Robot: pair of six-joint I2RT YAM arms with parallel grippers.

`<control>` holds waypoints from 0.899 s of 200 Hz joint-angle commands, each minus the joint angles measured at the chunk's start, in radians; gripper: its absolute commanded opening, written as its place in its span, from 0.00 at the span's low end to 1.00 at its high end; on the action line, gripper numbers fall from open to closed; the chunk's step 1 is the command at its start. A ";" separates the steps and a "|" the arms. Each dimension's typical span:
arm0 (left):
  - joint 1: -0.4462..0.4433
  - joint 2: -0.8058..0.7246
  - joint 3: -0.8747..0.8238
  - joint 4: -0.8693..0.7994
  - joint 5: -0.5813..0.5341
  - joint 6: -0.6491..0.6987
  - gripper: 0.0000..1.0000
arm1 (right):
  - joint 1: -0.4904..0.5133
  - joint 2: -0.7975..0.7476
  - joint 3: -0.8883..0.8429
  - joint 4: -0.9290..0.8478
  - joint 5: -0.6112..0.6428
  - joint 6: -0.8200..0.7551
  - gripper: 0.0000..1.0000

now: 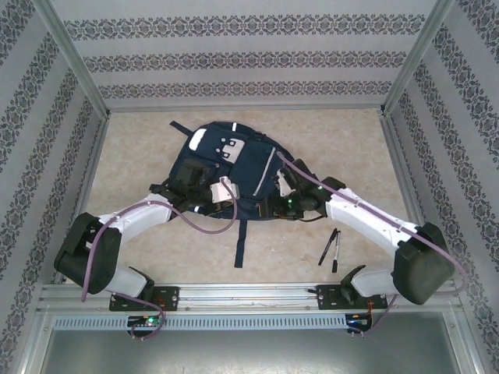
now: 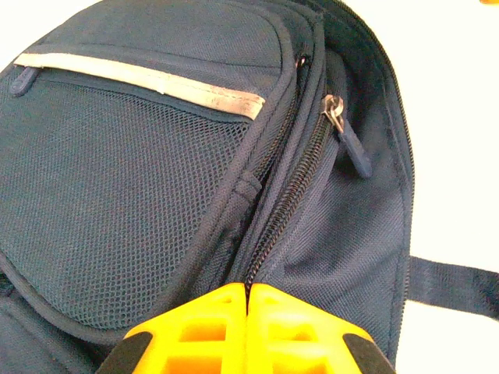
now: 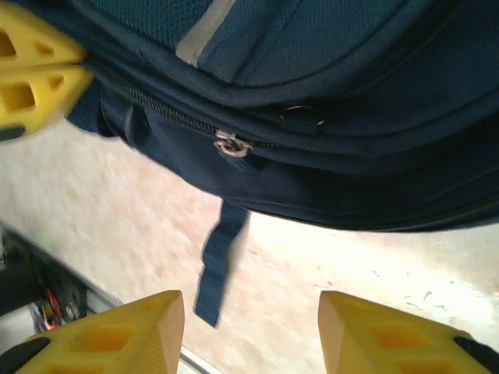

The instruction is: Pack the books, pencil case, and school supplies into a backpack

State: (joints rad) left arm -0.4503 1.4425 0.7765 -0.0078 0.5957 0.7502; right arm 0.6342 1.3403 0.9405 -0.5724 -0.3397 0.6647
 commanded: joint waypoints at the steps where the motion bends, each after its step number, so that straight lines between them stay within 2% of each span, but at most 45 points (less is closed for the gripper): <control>1: 0.002 -0.011 0.047 0.004 0.118 -0.167 0.00 | 0.049 0.006 0.013 0.047 0.232 0.243 0.50; 45: -0.001 -0.029 0.010 0.062 0.138 -0.243 0.00 | 0.159 0.128 0.104 0.059 0.383 0.256 0.51; 58: -0.002 -0.030 0.007 0.065 0.151 -0.244 0.00 | 0.190 0.163 0.127 0.066 0.449 0.251 0.49; 69: -0.001 -0.033 0.003 0.067 0.154 -0.241 0.00 | 0.208 0.193 0.145 0.089 0.479 0.233 0.43; 106: -0.001 -0.049 -0.010 0.065 0.145 -0.215 0.00 | 0.231 0.289 0.168 0.118 0.626 0.211 0.35; 135: -0.001 -0.048 -0.021 0.067 0.137 -0.198 0.00 | 0.235 0.313 0.159 0.117 0.642 0.216 0.24; 159: 0.001 -0.051 -0.027 0.047 0.094 -0.169 0.00 | 0.233 0.276 0.147 0.074 0.651 0.225 0.06; 180: 0.011 -0.053 -0.013 -0.017 0.051 -0.112 0.00 | 0.185 0.230 0.111 0.062 0.541 0.196 0.00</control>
State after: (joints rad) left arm -0.4496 1.4330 0.7586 0.0135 0.6498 0.5716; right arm 0.8669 1.6287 1.0824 -0.4892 0.2230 0.8871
